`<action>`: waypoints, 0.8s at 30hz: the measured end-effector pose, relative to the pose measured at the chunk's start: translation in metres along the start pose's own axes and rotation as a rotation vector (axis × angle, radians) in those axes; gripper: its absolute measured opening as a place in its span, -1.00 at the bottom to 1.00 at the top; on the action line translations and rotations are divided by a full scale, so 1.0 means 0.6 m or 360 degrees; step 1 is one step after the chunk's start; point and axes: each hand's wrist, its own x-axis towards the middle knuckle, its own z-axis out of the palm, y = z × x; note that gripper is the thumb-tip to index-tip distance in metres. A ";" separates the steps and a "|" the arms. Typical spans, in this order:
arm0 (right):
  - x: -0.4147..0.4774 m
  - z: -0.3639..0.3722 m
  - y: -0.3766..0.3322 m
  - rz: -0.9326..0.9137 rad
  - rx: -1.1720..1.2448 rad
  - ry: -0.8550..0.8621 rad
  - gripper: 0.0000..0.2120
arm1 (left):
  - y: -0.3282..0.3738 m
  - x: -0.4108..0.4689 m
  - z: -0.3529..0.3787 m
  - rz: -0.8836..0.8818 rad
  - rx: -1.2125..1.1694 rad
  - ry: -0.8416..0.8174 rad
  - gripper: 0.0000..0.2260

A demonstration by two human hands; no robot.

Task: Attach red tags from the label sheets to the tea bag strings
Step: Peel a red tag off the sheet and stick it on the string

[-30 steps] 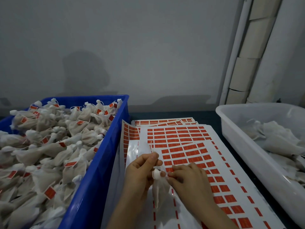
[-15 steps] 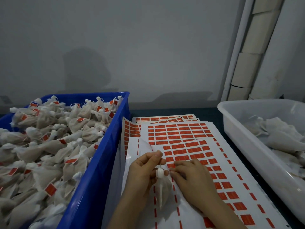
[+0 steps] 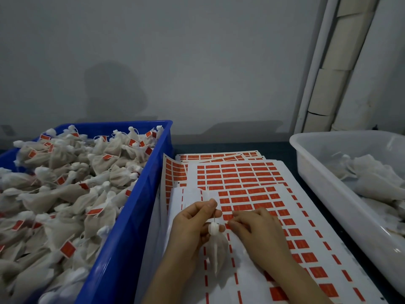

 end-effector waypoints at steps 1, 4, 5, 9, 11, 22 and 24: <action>-0.001 0.000 -0.001 -0.0001 0.0011 -0.0012 -0.70 | -0.001 0.001 0.000 0.0000 0.0005 -0.0005 -0.62; -0.002 0.000 -0.004 -0.0038 -0.0017 -0.0018 -0.69 | -0.002 0.002 -0.001 0.0003 0.0009 -0.0018 -0.63; -0.002 0.000 -0.004 -0.0043 -0.0021 -0.0008 -0.70 | -0.002 0.002 -0.001 0.0001 0.0011 -0.0017 -0.64; -0.004 0.000 -0.008 -0.0029 -0.0024 0.0030 -0.73 | -0.003 0.002 -0.001 -0.0002 0.0005 -0.0008 -0.66; -0.004 0.001 -0.009 -0.0030 -0.0032 0.0044 -0.73 | -0.002 0.002 0.000 -0.0003 0.0007 -0.0008 -0.66; 0.002 0.004 -0.009 0.0006 0.0119 0.0082 -0.93 | 0.005 -0.005 0.005 -0.0005 0.0022 -0.0011 -0.73; 0.005 0.001 -0.008 0.0084 0.0262 0.0100 -0.92 | 0.007 -0.007 0.006 0.0001 0.0019 -0.0012 -0.73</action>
